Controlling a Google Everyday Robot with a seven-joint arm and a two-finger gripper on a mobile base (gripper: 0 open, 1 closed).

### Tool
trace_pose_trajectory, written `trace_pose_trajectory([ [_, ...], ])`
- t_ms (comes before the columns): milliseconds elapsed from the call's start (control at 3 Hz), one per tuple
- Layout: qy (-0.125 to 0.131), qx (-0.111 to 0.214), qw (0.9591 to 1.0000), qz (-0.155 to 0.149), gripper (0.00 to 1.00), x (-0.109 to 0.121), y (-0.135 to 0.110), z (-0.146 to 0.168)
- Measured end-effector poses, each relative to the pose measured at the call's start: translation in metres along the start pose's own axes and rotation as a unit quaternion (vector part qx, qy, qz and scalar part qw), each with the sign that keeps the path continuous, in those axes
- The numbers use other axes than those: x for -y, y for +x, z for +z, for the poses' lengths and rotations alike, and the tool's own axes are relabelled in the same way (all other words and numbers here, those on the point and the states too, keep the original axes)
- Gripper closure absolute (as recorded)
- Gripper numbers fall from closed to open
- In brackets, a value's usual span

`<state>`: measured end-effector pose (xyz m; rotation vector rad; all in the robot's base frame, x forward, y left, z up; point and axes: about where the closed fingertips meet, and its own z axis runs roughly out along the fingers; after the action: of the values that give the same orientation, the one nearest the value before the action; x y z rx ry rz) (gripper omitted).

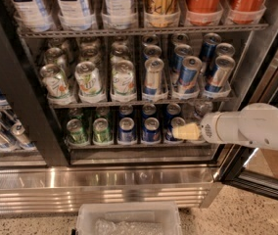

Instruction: Pick water bottle from bottom shelf of fridge

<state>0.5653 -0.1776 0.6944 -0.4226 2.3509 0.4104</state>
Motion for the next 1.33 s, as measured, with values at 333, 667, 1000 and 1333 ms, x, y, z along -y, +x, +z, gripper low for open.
trace_pose_trajectory([
  [333, 0.0, 0.0, 1.0, 0.0, 0.22, 0.0, -0.002, -0.001],
  [667, 0.005, -0.019, 0.9998, 0.008, 0.22, 0.003, 0.014, -0.014],
  [1000, 0.005, -0.02, 0.9998, 0.008, 0.22, 0.004, 0.012, -0.015],
  [1333, 0.005, -0.02, 0.9998, 0.008, 0.03, 0.004, 0.012, -0.015],
])
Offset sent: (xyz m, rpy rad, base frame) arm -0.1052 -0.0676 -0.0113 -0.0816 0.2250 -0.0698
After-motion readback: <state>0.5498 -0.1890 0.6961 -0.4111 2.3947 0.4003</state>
